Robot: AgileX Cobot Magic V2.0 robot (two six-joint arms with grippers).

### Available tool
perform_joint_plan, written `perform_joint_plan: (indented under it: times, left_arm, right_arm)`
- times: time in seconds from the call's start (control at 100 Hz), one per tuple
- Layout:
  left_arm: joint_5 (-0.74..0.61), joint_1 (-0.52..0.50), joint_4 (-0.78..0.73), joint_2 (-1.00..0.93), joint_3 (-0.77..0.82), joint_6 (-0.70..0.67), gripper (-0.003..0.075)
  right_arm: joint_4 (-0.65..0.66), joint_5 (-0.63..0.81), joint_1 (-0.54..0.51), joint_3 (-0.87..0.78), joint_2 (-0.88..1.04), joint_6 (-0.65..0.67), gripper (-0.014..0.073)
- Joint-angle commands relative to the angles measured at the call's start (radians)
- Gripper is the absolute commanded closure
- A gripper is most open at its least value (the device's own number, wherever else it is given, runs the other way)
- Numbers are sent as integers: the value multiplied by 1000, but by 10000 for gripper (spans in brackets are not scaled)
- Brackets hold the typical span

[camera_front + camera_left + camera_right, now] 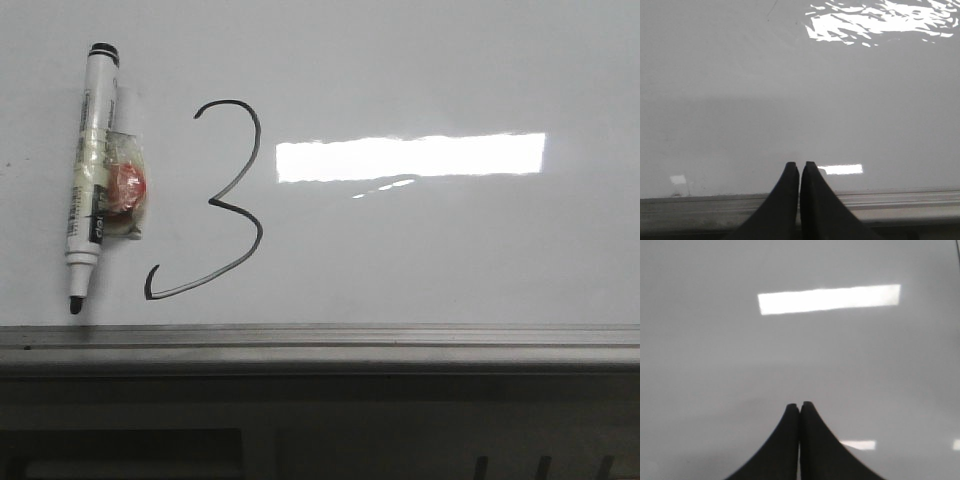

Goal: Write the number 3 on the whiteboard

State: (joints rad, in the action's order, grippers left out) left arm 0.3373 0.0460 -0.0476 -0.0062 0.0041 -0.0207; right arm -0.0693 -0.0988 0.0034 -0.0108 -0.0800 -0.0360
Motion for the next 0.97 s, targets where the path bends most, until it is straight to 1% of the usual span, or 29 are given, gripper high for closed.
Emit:
perform_joint_plan:
  times: [0.0, 0.07, 0.17, 0.96]
  left_arm:
    - [-67, -3, 3, -25, 34, -11, 741]
    - [-67, -3, 3, -25, 34, -11, 741]
    - [-67, -3, 3, -25, 34, -11, 741]
    - [-67, -3, 3, -25, 34, -11, 741]
  right_arm:
    - [4, -47, -44, -23, 47, 3, 646]
    - [8, -141, -62, -23, 113, 3, 646]
    - [13, -222, -62, -23, 106, 3, 646]
    - [13, -219, -62, -23, 106, 3, 646]
